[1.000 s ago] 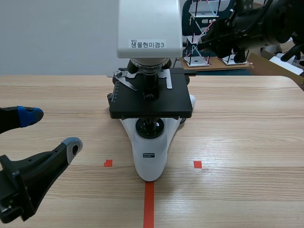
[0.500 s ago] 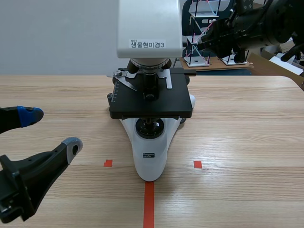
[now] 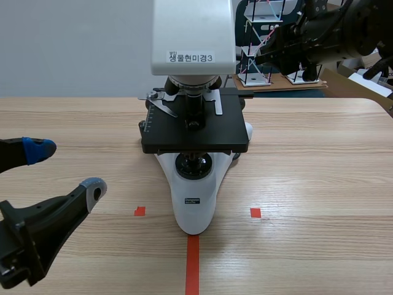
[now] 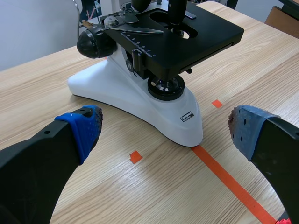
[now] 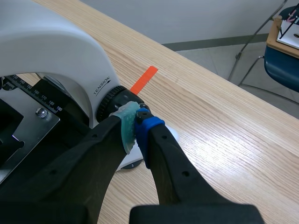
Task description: Point at the coarse focus knob
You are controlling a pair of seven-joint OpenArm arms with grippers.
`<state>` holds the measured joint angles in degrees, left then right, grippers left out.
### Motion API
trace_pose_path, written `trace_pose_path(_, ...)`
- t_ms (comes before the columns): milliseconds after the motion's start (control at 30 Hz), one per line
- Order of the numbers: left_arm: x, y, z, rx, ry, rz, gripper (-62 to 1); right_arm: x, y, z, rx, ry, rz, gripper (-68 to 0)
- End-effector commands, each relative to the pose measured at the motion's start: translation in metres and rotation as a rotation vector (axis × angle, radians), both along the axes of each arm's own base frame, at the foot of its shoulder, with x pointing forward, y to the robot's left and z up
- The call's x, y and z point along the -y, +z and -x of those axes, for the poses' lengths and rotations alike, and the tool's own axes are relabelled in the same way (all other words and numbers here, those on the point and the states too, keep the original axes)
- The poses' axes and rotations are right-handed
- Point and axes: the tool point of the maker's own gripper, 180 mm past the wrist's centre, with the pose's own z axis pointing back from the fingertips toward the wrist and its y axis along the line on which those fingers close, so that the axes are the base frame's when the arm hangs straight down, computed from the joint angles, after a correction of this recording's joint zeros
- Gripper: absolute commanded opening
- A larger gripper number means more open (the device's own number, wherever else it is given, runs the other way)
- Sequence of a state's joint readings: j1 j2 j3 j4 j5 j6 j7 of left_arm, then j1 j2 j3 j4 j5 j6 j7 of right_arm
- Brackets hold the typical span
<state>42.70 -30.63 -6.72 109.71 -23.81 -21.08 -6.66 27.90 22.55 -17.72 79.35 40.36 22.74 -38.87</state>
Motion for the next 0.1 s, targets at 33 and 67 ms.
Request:
trace_pose_path(33, 0.0014, 0.0064, -0.0001, 0.017, 0.0, 0.017, -4.3, 0.0007, 0.017, -0.0045, 0.047, 0.002, -0.006, -67.5)
trace_pose_path(67, 0.0014, 0.0064, -0.0001, 0.017, 0.0, 0.017, -4.3, 0.0007, 0.017, -0.0045, 0.047, 0.002, -0.006, -67.5)
